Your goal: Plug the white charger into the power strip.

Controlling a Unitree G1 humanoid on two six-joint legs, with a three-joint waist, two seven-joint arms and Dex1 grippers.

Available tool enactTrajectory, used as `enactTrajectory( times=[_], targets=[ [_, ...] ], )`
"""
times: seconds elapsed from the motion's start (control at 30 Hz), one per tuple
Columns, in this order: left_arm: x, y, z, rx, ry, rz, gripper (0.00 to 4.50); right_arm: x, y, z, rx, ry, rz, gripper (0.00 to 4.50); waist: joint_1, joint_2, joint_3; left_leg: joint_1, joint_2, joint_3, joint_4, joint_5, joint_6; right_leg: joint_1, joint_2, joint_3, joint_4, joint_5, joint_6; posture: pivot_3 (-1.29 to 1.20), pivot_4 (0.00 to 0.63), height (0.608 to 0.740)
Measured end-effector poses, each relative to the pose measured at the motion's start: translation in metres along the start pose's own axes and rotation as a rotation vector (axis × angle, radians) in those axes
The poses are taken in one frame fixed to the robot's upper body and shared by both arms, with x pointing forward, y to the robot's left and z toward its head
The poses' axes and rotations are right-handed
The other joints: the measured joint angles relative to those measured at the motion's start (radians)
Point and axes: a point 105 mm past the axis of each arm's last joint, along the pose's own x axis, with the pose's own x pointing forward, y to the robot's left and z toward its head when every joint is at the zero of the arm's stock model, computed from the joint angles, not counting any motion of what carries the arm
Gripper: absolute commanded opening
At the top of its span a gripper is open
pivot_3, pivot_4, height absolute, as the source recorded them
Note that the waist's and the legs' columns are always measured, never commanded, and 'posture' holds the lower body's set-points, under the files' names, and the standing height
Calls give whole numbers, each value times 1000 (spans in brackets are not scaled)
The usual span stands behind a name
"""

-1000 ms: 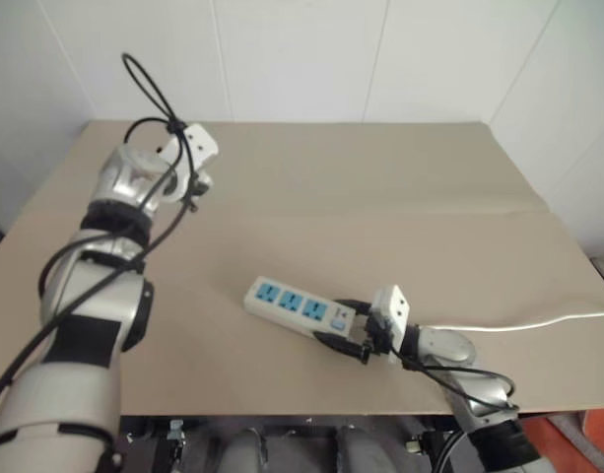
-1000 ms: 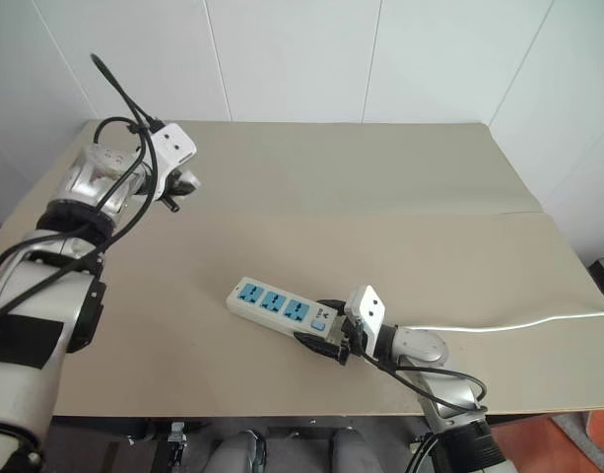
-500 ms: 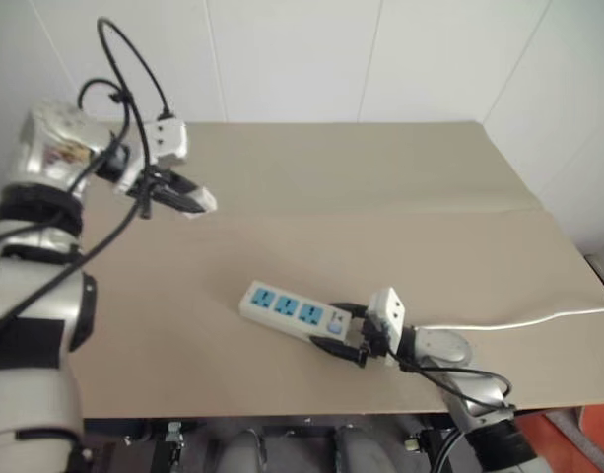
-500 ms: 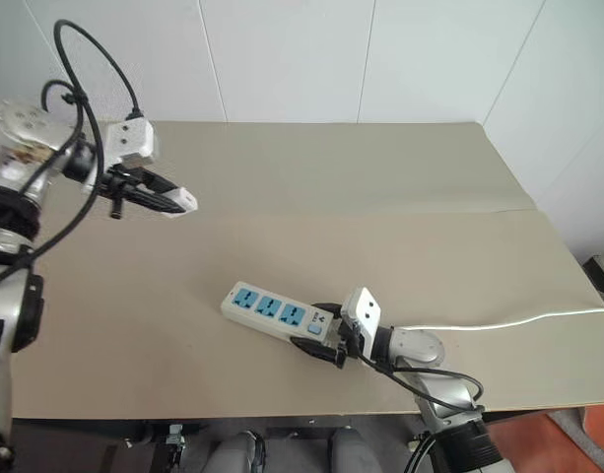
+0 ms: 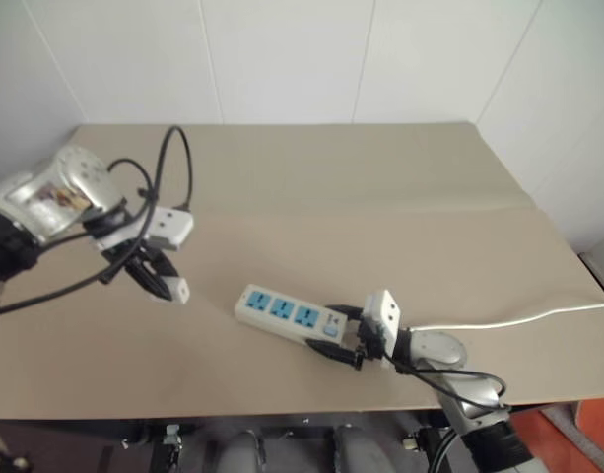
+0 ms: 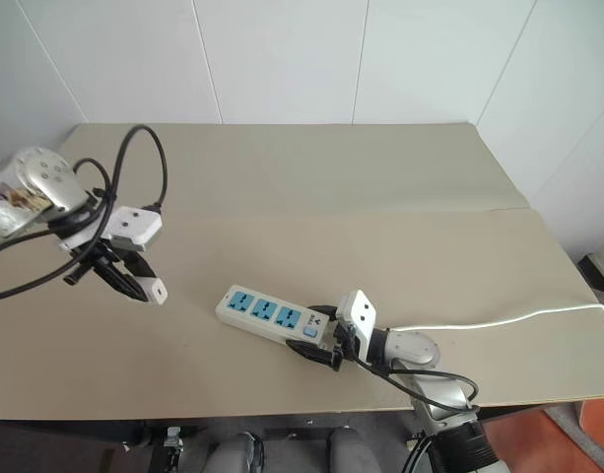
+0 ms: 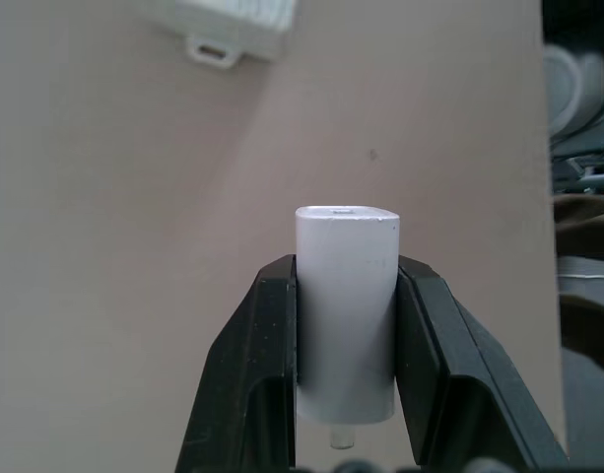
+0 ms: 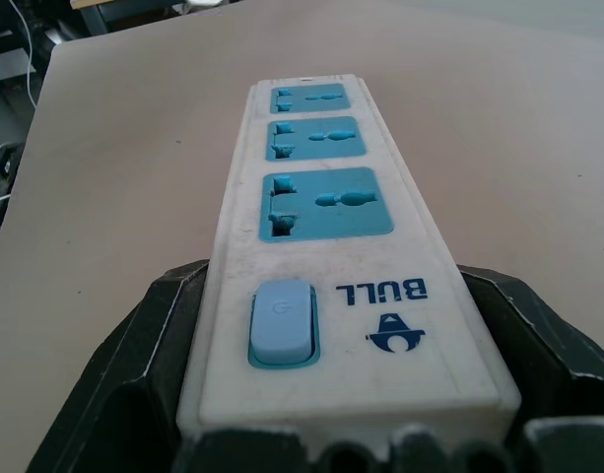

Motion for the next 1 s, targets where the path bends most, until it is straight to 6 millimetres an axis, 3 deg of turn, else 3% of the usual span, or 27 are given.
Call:
enactTrajectory(
  times=[0.23, 0.5, 0.87, 1.0],
  targets=[
    [23, 0, -7, -23, -20, -17, 989, -1, 0, 1, -4, 9, 2, 3445, 4, 0, 0, -1, 2, 0, 4, 0, 1, 0, 3, 1, 1, 0, -1, 0, 150, 740],
    [32, -1, -22, -91, 17, 20, 989, -5, -2, 1, -6, 24, -4, 3445, 14, 0, 0, -1, 2, 0, 6, -1, 1, 1, 3, 1, 2, 0, -1, 0, 150, 740],
    [44, -4, -29, -104, 51, 21, 4387, -5, -2, 0, -5, 28, -3, 3445, 14, 0, 0, -1, 2, 0, 6, -1, 2, 1, 3, 1, 2, 0, -1, 0, 150, 740],
    [48, -6, -28, -99, 58, 10, 4451, -5, -2, 0, -3, 29, -2, 3445, 14, 0, 0, -1, 2, 0, 6, -1, 2, 1, 3, 1, 2, 0, -1, 0, 150, 740]
  ],
)
